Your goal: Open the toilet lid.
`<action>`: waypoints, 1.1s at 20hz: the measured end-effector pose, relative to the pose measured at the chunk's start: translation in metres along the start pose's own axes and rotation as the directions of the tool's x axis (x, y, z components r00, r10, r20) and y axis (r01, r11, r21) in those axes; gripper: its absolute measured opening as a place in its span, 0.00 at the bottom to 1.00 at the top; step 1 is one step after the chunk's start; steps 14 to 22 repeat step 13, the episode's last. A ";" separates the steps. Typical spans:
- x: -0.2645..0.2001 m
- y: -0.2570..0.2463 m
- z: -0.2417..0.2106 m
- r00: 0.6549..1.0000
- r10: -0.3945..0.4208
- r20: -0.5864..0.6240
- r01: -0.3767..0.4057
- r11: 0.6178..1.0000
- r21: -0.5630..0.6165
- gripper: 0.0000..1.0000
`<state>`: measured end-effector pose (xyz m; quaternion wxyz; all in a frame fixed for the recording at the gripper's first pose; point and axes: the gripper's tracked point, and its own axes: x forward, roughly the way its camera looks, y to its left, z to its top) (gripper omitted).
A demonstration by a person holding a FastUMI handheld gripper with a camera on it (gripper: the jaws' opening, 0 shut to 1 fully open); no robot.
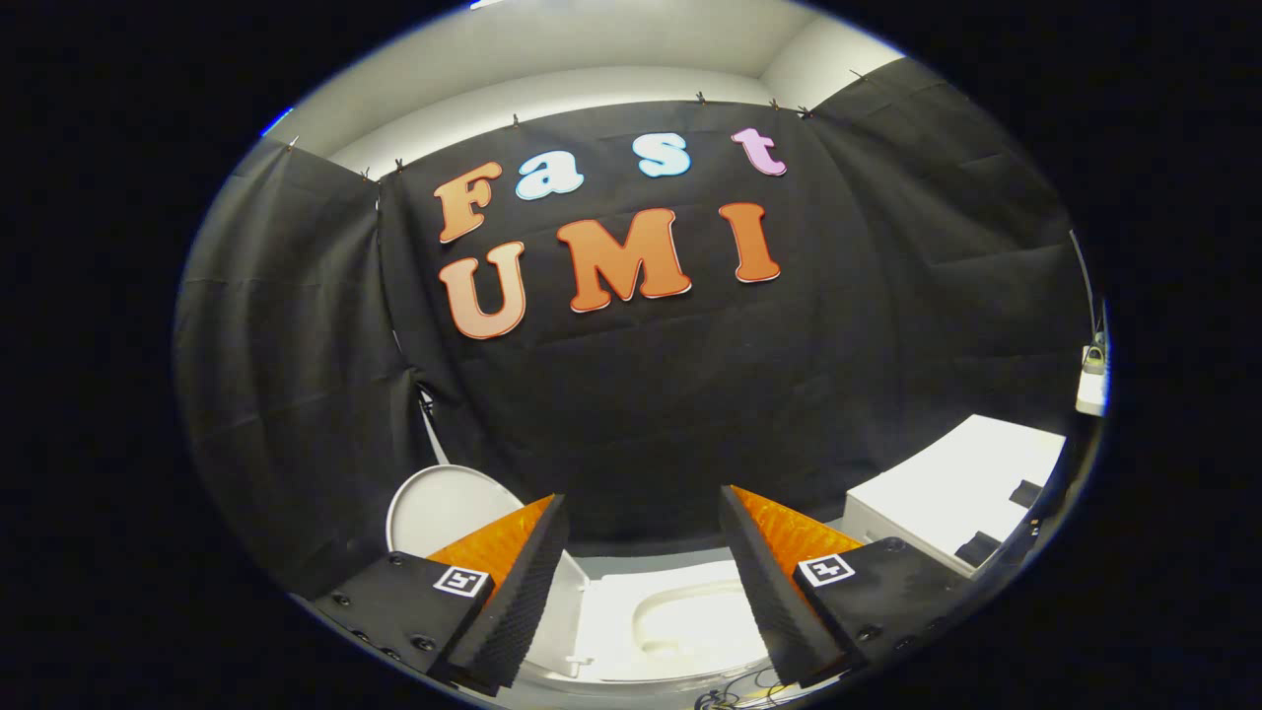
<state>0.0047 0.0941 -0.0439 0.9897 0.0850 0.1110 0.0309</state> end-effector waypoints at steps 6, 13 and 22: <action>-0.001 -0.049 0.021 0.999 -0.043 0.014 0.044 0.995 -0.092 0.98; 0.001 -0.079 0.033 0.998 -0.056 0.025 0.058 0.995 -0.085 0.98; 0.001 -0.079 0.033 0.998 -0.056 0.025 0.058 0.995 -0.085 0.98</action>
